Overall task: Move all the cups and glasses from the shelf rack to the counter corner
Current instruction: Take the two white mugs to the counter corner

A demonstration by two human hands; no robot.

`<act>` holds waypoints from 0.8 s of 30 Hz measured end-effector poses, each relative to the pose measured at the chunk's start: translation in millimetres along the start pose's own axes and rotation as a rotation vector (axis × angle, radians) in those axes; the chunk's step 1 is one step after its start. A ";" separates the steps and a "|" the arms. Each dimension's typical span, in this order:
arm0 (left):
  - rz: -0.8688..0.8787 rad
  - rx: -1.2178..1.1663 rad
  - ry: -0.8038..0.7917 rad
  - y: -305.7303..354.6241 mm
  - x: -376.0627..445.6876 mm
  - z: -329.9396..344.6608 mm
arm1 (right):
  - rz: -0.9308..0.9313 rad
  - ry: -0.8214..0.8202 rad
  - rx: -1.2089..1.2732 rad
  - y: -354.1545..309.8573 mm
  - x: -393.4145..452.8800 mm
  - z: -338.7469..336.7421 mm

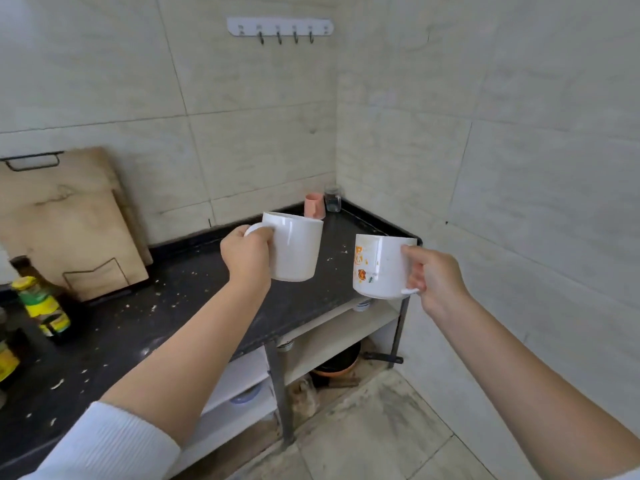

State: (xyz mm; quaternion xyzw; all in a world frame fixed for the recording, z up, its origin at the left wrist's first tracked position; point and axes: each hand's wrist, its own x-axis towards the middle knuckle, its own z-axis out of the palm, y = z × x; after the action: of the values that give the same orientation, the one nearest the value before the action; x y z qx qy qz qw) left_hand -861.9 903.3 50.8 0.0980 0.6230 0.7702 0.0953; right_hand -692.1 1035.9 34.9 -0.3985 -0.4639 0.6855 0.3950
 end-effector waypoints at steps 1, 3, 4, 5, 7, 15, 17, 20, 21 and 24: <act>-0.013 0.012 -0.010 -4.1 14.3 12.4 | 0.003 -0.002 0.018 -2.1 18.1 3.9; -0.030 0.036 -0.011 -13.5 45.5 39.5 | 0.003 -0.010 0.033 -5.5 57.5 12.3; -0.043 0.046 -0.007 -17.8 61.4 54.5 | 0.004 -0.012 0.031 -6.9 78.1 16.2; -0.059 0.049 -0.005 -21.4 78.4 70.2 | 0.013 -0.013 0.034 -8.9 99.8 19.8; -0.083 0.065 -0.014 -30.3 117.6 105.2 | 0.036 -0.023 0.043 -13.7 151.7 26.1; -0.437 0.031 0.027 -90.9 249.9 193.6 | 0.187 -0.059 -0.044 3.6 308.6 59.6; -0.492 -0.090 0.081 -114.3 278.8 207.3 | 0.251 -0.053 -0.078 15.2 340.3 67.9; -0.564 -0.105 0.070 -147.7 327.4 242.3 | 0.336 -0.020 -0.183 35.1 399.5 82.0; -0.579 -0.045 0.038 -157.8 339.3 252.9 | 0.348 -0.013 -0.223 39.9 415.3 86.2; -0.595 0.210 -0.030 -193.2 391.5 285.9 | 0.403 0.032 -0.264 53.5 476.9 106.5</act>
State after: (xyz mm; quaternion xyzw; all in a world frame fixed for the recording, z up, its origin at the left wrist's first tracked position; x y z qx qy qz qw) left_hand -1156.9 1317.3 -67.1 -0.0681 0.6989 0.6384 0.3150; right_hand -975.2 1422.5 -74.9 -0.5420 -0.4545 0.6775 0.2018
